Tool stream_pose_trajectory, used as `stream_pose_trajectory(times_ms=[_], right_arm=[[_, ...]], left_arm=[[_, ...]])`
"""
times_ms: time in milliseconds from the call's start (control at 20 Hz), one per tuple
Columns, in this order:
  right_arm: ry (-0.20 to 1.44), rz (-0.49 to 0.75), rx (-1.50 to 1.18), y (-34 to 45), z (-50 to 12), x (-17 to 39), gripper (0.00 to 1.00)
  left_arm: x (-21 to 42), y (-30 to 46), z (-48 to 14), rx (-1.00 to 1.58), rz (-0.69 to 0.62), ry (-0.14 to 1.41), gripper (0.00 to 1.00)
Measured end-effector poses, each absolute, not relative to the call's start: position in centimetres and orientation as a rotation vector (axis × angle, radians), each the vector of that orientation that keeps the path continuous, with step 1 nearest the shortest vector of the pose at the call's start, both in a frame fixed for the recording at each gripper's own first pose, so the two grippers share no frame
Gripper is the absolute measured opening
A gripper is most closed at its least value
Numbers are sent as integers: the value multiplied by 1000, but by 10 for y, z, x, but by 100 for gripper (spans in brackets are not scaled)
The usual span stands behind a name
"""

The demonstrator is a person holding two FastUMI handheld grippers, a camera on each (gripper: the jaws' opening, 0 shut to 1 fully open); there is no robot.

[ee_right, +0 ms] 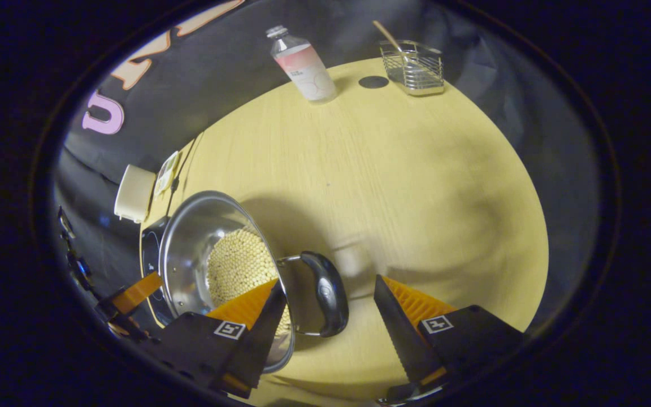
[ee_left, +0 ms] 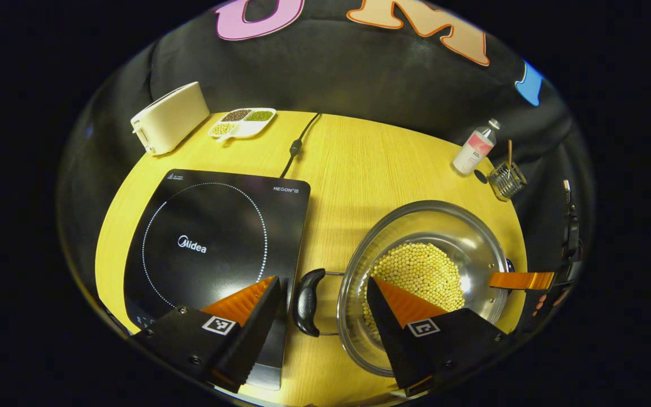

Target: First push the handle of the pot to place it horizontally, then grasp the pot with both hands and set it on the induction cooktop.

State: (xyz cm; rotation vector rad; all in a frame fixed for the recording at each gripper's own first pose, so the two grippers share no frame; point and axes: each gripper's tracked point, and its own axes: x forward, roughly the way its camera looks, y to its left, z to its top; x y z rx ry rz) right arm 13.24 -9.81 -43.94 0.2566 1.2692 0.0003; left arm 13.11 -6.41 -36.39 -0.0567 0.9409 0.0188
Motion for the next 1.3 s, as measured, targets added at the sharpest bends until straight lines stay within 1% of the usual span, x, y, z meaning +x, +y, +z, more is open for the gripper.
stream_pose_trajectory(times_ms=[450,500,550,600,850,900,1050,1100,1200,1250,1300], right_arm=[[1304,34,269,-95,-448,133,86],[1312,38,267,-93,-450,131,85],[1316,38,261,-94,-452,131,80],[1319,37,254,-94,-453,130,78],[1330,20,220,-100,-455,127,78],[1332,14,214,-102,-456,125,89],[1333,4,191,-105,-458,125,90],[1334,26,211,-98,-456,124,81],[1336,27,194,-97,-458,124,62],[1348,30,176,-97,-461,123,64],[1356,34,160,-97,-463,119,64]], left_arm=[[135,-69,-379,22,27,975,95],[134,-71,-380,36,25,983,94],[135,-71,-381,45,26,986,95],[137,-72,-382,54,23,987,95],[139,-73,-391,67,-10,1005,95],[138,-73,-395,65,-16,1015,95],[136,-72,-405,41,-15,1046,95],[137,-72,-406,28,-23,1044,95],[137,-70,-410,11,-16,1058,89],[136,-68,-414,12,-11,1071,84],[137,-68,-413,14,-18,1072,84]])
